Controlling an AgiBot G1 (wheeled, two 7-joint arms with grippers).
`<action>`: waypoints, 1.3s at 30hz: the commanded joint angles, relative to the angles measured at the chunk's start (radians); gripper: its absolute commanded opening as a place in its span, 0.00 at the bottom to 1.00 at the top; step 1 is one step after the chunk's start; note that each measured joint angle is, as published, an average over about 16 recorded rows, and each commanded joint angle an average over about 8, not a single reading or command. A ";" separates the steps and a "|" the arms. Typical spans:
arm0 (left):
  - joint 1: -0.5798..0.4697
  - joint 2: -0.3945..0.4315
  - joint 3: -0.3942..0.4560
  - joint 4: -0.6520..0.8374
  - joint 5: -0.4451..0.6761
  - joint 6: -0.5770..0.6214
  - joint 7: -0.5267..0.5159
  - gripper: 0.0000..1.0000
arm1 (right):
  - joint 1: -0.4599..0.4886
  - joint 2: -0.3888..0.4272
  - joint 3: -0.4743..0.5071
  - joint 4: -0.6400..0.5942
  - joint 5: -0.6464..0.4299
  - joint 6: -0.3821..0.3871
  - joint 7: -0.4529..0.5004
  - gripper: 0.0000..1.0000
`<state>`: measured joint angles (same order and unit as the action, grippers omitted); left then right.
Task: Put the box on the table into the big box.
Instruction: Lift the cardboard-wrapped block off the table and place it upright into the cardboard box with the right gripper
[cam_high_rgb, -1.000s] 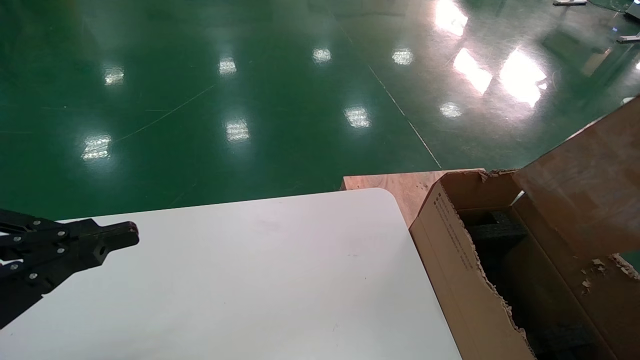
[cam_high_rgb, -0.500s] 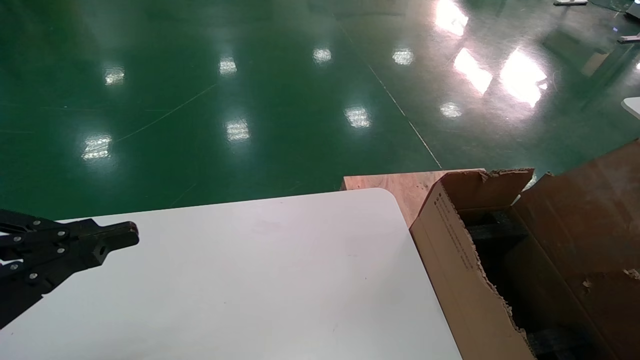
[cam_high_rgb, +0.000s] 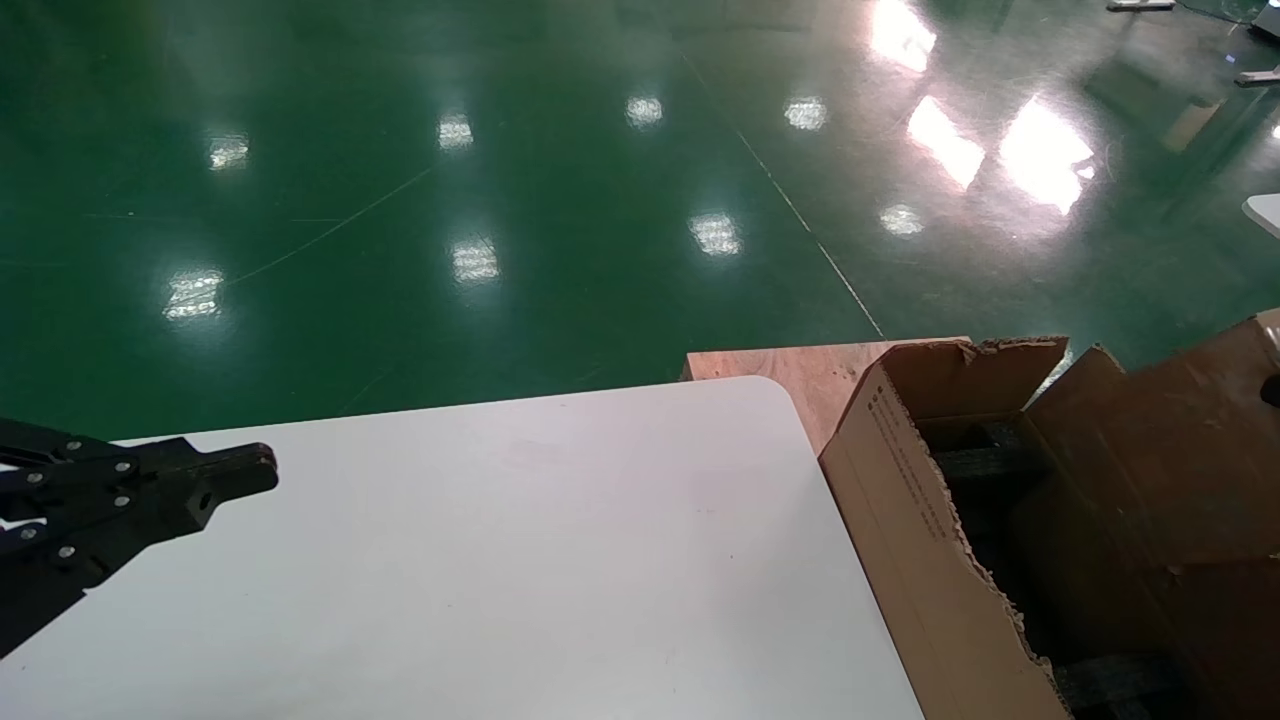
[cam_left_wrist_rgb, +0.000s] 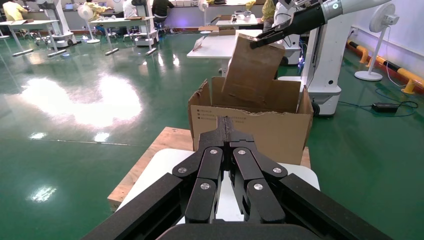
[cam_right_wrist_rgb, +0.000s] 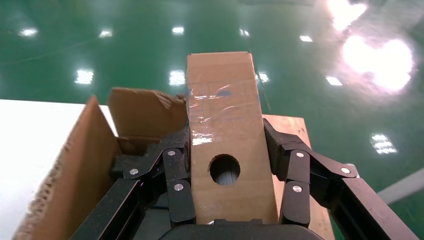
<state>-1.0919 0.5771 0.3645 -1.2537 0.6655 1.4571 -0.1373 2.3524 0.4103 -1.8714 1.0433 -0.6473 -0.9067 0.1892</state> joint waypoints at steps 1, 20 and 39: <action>0.000 0.000 0.000 0.000 0.000 0.000 0.000 0.00 | 0.011 -0.011 -0.016 -0.031 0.005 -0.006 -0.014 0.00; 0.000 0.000 0.000 0.000 0.000 0.000 0.000 0.00 | 0.113 -0.012 -0.207 -0.107 0.030 0.065 -0.064 0.00; 0.000 0.000 0.000 0.000 0.000 0.000 0.000 0.00 | 0.263 -0.079 -0.443 -0.171 0.049 0.124 -0.101 0.00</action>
<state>-1.0920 0.5770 0.3648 -1.2537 0.6654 1.4570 -0.1372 2.6150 0.3370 -2.3189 0.8776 -0.5963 -0.7853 0.0912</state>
